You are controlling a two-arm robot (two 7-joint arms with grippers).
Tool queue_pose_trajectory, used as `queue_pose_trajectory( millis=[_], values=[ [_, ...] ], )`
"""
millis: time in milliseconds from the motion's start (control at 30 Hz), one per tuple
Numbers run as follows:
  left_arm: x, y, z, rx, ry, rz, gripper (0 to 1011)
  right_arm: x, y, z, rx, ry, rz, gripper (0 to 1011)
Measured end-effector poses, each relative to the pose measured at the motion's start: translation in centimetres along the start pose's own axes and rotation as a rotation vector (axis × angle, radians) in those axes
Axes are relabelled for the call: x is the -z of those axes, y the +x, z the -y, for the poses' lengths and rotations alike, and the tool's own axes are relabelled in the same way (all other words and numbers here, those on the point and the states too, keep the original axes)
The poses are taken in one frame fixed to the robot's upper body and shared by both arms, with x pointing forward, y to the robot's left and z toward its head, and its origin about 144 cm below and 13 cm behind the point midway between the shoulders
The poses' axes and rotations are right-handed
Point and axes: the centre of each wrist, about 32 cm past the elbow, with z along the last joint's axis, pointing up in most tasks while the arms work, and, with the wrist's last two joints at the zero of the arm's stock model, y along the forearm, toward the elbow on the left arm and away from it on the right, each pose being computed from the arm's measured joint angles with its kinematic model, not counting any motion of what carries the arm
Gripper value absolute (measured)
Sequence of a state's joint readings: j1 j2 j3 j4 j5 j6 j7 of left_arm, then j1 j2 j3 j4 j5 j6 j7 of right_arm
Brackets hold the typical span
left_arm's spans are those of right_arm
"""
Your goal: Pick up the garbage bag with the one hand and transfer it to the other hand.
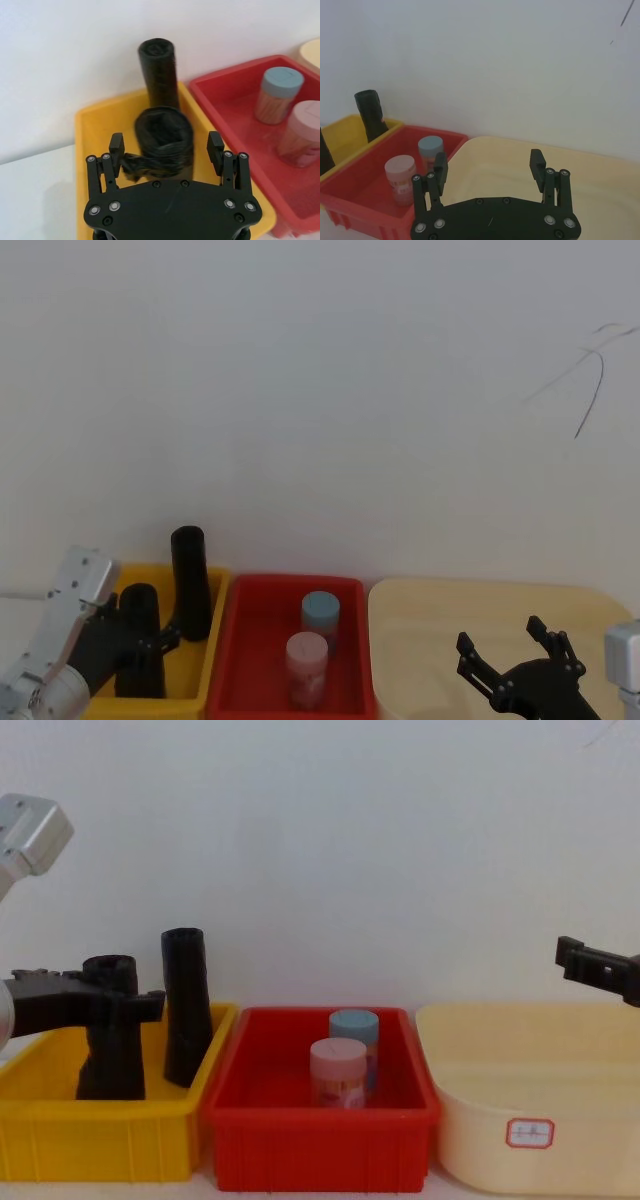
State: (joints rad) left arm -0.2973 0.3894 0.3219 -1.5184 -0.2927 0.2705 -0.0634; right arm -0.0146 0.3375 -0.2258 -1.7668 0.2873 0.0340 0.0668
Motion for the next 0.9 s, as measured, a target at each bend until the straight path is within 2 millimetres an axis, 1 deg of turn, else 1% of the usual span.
queue_pose_trajectory(
  millis=[200,300,500,533,700,733,767,800,900],
  values=[
    [0.06,0.08,0.10,-0.041,0.001,0.002,1000,0.00,0.00,0.00,0.000,0.000,0.000,1001],
    [0.09,0.11,0.14,-0.056,0.001,0.004,962,0.00,0.00,0.00,0.000,0.000,0.000,1001],
    [0.13,0.14,0.18,-0.078,0.002,0.006,817,0.00,0.00,0.00,0.000,0.000,0.000,1001],
    [0.14,0.15,0.19,-0.082,0.002,0.006,775,0.00,0.00,0.00,0.000,0.000,0.000,1001],
    [0.18,0.16,0.21,-0.092,0.003,0.007,642,0.00,0.00,0.00,0.000,0.000,0.000,1001],
    [0.18,0.15,0.21,-0.094,0.003,0.007,586,0.00,0.00,0.00,0.000,0.000,0.000,1001],
    [0.19,0.14,0.21,-0.095,0.003,0.007,586,0.00,0.00,0.00,0.000,0.000,0.000,1001],
    [0.19,0.14,0.22,-0.096,0.003,0.007,558,0.00,0.00,0.00,0.000,0.000,0.000,1001],
    [0.20,0.15,0.22,-0.100,0.003,0.007,522,0.00,0.00,0.00,0.000,0.000,0.000,1001]
  ],
)
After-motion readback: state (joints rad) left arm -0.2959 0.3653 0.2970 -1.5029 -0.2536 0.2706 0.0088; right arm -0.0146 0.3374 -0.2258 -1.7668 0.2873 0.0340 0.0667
